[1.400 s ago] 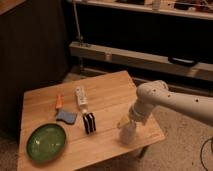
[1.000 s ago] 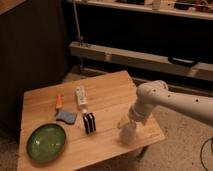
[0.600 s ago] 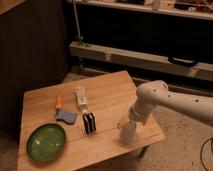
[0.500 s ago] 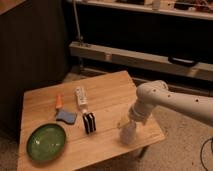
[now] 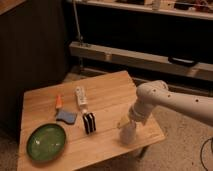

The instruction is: Place the ceramic cup over the eraser

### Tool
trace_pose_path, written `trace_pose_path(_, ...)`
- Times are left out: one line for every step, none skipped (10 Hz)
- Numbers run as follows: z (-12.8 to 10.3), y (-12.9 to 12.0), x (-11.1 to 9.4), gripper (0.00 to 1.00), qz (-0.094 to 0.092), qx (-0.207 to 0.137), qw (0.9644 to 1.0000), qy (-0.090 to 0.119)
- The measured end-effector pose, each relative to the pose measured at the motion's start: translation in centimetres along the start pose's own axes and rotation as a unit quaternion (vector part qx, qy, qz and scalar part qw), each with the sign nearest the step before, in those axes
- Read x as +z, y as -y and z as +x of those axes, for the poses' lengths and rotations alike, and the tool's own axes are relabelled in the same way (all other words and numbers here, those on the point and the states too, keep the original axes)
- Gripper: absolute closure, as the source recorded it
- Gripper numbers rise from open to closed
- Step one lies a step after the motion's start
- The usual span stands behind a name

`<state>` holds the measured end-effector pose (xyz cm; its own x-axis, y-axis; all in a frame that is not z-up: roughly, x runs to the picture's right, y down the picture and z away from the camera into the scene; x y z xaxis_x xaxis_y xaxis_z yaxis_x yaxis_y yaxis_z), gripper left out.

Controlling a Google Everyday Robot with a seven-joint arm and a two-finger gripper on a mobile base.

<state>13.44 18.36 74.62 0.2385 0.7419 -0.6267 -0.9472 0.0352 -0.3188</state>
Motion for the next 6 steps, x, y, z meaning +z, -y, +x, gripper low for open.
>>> trace_pose_path(0.0,0.0,0.0,0.2,0.0,0.0,1.0,0.0)
trace_pose_path(0.0,0.0,0.0,0.2,0.0,0.0,1.0,0.0)
trace_pose_path(0.0,0.0,0.0,0.25,0.0,0.0,1.0,0.0)
trace_pose_path(0.0,0.0,0.0,0.33,0.0,0.0,1.0,0.0)
trace_pose_path(0.0,0.0,0.0,0.47,0.0,0.0,1.0,0.0)
trace_pose_path(-0.01,-0.02,-0.01,0.55,0.0,0.0,1.0,0.0)
